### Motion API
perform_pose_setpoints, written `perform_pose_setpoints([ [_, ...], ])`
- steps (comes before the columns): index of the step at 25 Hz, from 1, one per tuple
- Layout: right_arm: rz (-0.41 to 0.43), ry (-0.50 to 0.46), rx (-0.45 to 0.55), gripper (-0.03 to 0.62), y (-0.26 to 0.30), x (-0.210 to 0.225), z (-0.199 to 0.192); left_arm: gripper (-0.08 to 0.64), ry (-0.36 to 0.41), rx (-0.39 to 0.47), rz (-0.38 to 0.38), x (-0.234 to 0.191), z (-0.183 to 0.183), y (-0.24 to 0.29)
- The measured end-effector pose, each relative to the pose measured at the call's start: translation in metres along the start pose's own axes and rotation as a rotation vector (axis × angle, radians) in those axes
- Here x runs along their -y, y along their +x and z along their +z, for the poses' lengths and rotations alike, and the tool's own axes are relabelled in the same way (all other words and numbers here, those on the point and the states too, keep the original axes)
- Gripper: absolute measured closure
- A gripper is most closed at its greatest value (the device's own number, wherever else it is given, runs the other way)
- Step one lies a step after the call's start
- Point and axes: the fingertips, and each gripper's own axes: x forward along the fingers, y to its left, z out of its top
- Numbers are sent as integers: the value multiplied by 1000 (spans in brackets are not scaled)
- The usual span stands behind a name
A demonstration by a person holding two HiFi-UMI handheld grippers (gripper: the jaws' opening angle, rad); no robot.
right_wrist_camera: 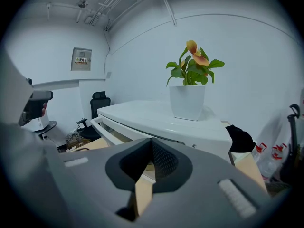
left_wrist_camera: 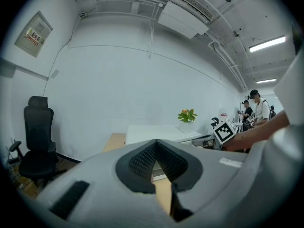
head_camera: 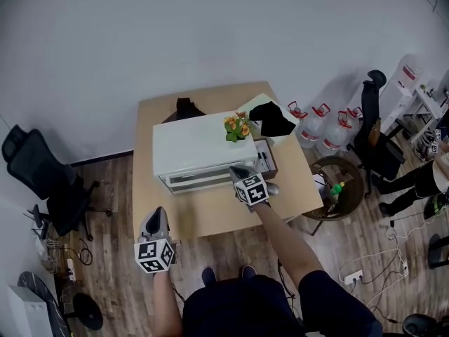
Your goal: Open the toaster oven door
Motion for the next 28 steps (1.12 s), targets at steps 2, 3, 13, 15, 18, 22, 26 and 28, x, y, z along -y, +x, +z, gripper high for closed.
perform_pose_setpoints([
  [2, -3, 0, 9, 581, -1, -1, -1, 561, -1, 1, 1, -1, 0, -1],
  [3, -4, 2, 14, 581, -1, -2, -1, 561, 4, 1, 4, -1, 0, -2],
  [13, -5, -4, 28, 581, -8, -7, -5, 561, 18, 7, 1, 6, 2, -6],
  [15, -7, -12, 30, 581, -9, -8, -5, 561, 16, 9, -1, 7, 3, -6],
  [18, -8, -11, 34, 581, -10, -9, -7, 561, 17, 13, -6, 8, 6, -6],
  [22, -7, -9, 38, 583, -13, -12, -9, 560, -35, 22, -16, 9, 10, -10],
  [26, -18, -14, 44, 581, -16, -13, -12, 561, -14, 30, -20, 13, 12, -12],
  [28, -18, -12, 44, 582, -18, -15, -14, 560, -22, 33, -21, 12, 12, -13],
])
